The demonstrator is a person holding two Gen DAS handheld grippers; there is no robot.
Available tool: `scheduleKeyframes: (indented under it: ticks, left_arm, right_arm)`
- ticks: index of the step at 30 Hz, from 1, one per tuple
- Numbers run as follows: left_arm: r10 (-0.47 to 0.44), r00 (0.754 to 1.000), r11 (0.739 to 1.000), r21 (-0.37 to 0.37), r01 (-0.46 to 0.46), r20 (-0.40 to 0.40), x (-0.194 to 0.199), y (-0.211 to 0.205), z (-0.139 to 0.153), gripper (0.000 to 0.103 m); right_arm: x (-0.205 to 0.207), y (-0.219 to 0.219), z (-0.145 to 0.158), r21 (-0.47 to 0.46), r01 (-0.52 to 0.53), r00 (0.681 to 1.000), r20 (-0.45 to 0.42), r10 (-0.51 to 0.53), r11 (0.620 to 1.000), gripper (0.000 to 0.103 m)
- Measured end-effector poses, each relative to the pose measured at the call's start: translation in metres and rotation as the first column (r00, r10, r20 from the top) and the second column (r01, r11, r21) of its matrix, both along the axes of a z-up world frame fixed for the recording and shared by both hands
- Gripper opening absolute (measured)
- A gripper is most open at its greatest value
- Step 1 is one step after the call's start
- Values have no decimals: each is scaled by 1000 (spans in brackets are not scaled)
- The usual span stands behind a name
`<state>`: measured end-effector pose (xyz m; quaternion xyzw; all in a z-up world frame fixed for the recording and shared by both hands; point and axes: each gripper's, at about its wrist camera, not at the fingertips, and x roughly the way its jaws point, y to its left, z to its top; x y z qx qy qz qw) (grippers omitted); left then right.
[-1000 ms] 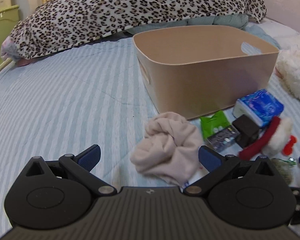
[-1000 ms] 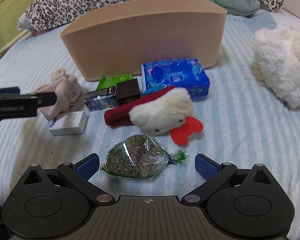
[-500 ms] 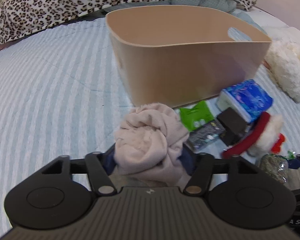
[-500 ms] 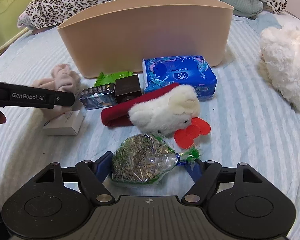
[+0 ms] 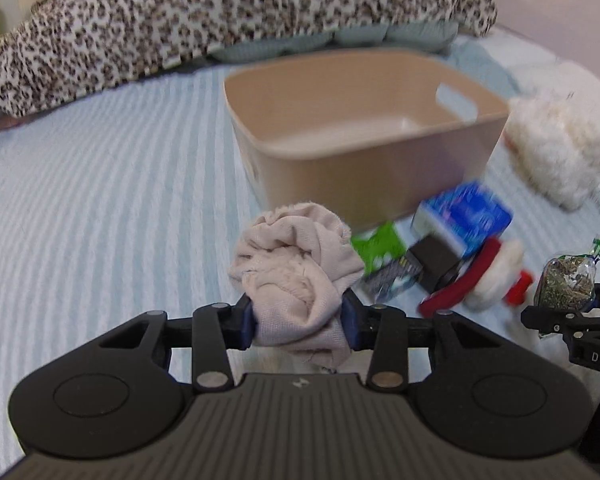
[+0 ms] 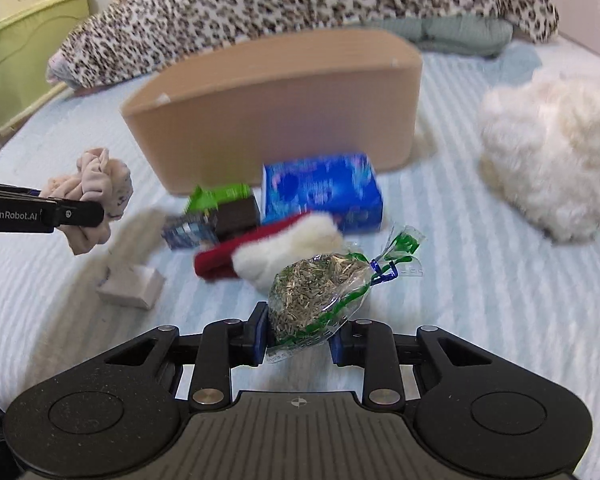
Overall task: Organize objects
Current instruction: 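Carry cloth and herb bag into the beige basket and open both grippers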
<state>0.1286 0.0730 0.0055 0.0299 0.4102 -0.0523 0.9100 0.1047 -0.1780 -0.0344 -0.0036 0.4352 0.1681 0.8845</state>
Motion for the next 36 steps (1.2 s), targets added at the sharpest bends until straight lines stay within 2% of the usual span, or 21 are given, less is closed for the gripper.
scheduleKeyframes:
  ticks: [4, 9, 17, 21, 25, 31, 33, 36]
  left_arm:
    - [-9, 997, 1000, -14, 10, 77, -4, -1, 30, 44]
    - [-8, 987, 999, -37, 14, 161, 7, -11, 62, 44]
    - [33, 981, 999, -16, -30, 191, 66, -35, 72, 44]
    - [73, 981, 997, -8, -73, 182, 104, -45, 59, 44]
    - [109, 987, 994, -43, -105, 122, 138, -49, 39, 44]
    - [126, 990, 992, 20, -128, 55, 166, -58, 6, 44]
    - [136, 990, 990, 29, -137, 28, 170, -57, -3, 47]
    - [151, 988, 988, 22, -152, 19, 169, -52, -5, 55]
  right_arm:
    - [4, -8, 26, 22, -15, 998, 55, 13, 1000, 28]
    - [29, -15, 64, 42, -34, 990, 136, 28, 999, 28]
    - [99, -18, 100, 71, -18, 975, 220, 1, 997, 28]
    - [133, -12, 98, 84, -15, 977, 214, -3, 996, 28]
    - [166, 0, 88, 78, -18, 984, 179, 4, 997, 28]
    - [201, 23, 59, -10, -39, 990, 133, 40, 999, 29]
    - [207, 25, 50, -24, -43, 993, 109, 45, 999, 41]
    - [207, 25, 45, -35, -39, 995, 86, 42, 999, 48]
